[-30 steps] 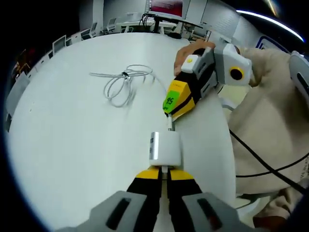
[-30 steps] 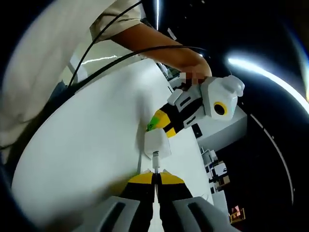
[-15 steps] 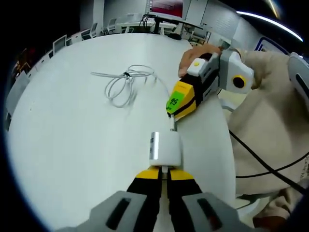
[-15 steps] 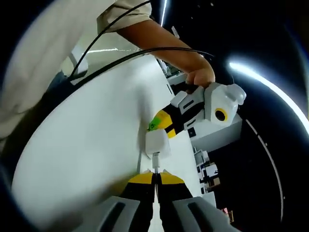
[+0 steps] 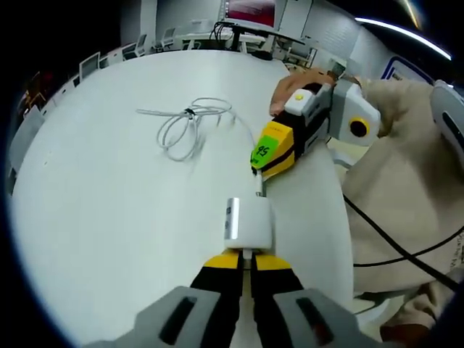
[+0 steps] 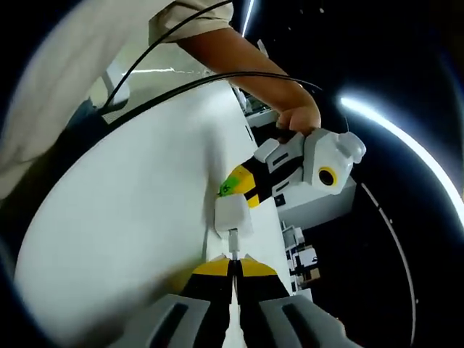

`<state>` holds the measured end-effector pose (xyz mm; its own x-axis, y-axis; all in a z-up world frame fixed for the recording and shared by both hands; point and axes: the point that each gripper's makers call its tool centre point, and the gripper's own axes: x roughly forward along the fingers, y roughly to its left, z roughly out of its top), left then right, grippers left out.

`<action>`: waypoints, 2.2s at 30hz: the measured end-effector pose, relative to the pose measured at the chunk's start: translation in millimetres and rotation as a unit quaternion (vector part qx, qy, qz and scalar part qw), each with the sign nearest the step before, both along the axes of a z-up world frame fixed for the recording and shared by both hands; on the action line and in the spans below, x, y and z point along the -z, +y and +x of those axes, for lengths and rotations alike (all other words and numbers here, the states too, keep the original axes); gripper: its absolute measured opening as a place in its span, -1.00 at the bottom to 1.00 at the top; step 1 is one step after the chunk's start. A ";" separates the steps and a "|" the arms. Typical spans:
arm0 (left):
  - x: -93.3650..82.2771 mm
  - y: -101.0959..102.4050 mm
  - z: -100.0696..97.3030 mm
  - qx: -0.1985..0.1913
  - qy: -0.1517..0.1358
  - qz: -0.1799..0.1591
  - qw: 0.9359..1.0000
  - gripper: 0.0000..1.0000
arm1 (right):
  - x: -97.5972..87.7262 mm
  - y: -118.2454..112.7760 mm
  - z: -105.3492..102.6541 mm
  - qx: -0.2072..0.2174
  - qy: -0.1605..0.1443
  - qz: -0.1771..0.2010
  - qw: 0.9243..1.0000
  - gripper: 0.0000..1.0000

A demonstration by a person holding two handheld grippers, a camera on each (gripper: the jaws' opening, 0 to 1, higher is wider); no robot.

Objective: Plug the desk Type‑C cable into the charger adapter.

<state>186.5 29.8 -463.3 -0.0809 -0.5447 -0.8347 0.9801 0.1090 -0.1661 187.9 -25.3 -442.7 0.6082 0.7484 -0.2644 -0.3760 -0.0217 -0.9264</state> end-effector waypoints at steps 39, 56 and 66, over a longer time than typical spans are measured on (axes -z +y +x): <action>-1.1 -2.3 2.8 0.004 0.037 -0.037 0.999 -0.90 | -15.8 4.9 4.8 0.002 -0.174 -0.100 0.980 -0.92; -5.0 -13.4 -4.1 -0.010 0.155 -0.158 0.975 -0.91 | -21.0 3.4 17.4 0.015 -0.199 -0.116 0.973 -0.92; -22.6 -27.4 -4.2 -0.035 0.254 -0.255 0.932 -0.91 | -35.5 -3.9 30.2 0.048 -0.233 -0.092 0.967 -0.92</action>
